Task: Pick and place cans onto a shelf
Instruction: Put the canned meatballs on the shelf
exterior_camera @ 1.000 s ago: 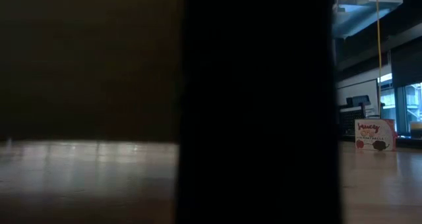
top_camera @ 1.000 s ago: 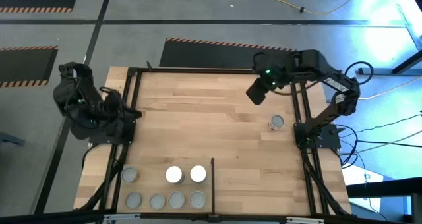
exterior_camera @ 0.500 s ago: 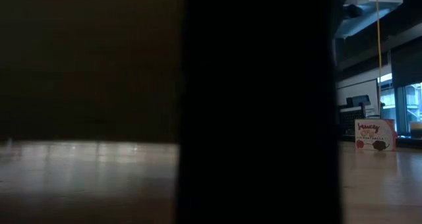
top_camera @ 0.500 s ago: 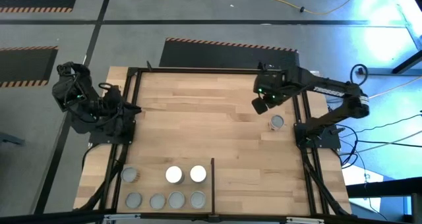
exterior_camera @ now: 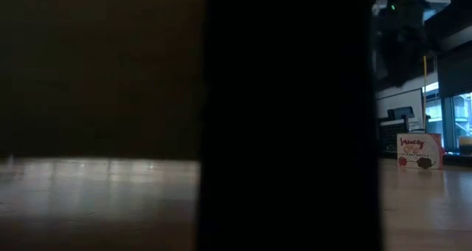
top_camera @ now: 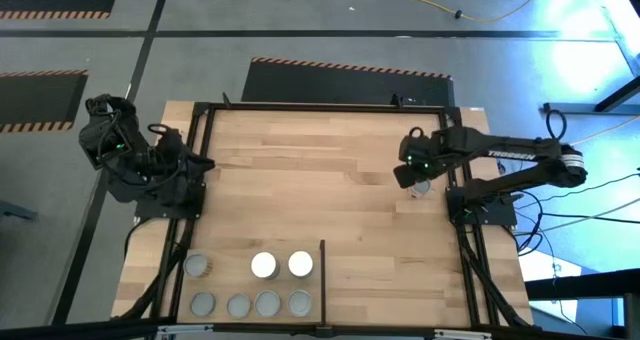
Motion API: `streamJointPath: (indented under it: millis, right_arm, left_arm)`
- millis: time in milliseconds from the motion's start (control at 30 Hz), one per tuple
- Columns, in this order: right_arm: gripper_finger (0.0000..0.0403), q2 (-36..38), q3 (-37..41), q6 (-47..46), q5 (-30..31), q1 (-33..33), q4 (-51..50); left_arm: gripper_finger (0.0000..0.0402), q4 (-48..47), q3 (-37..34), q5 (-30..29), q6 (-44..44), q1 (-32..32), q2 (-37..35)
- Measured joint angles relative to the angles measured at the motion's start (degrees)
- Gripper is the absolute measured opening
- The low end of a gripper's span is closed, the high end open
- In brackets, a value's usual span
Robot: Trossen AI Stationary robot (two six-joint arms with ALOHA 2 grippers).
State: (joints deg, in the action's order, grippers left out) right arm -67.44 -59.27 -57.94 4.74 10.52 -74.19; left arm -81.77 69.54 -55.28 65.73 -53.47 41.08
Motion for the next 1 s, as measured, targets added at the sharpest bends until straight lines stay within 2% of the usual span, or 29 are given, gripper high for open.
streamJointPath:
  millis: [333,467,867,1000]
  right_arm:
    - [0.0057,0.01,9.21,-0.51,-5.5,0.02,10.32]
    - [0.0057,0.0,13.11,-1.74,-6.43,0.02,11.13]
    - [0.0058,-0.04,15.38,1.56,-2.31,0.09,12.85]
    - [0.0058,-0.04,15.56,2.73,-2.76,0.11,12.8]
  left_arm:
    - [0.0044,0.0,0.0,-1.23,1.69,0.0,0.0]
    - [0.0043,0.04,0.0,-1.23,1.71,0.0,0.0]
    - [0.0043,0.49,0.0,-2.82,1.69,0.0,0.0]
    - [0.0043,0.62,0.0,-2.8,1.71,0.0,0.01]
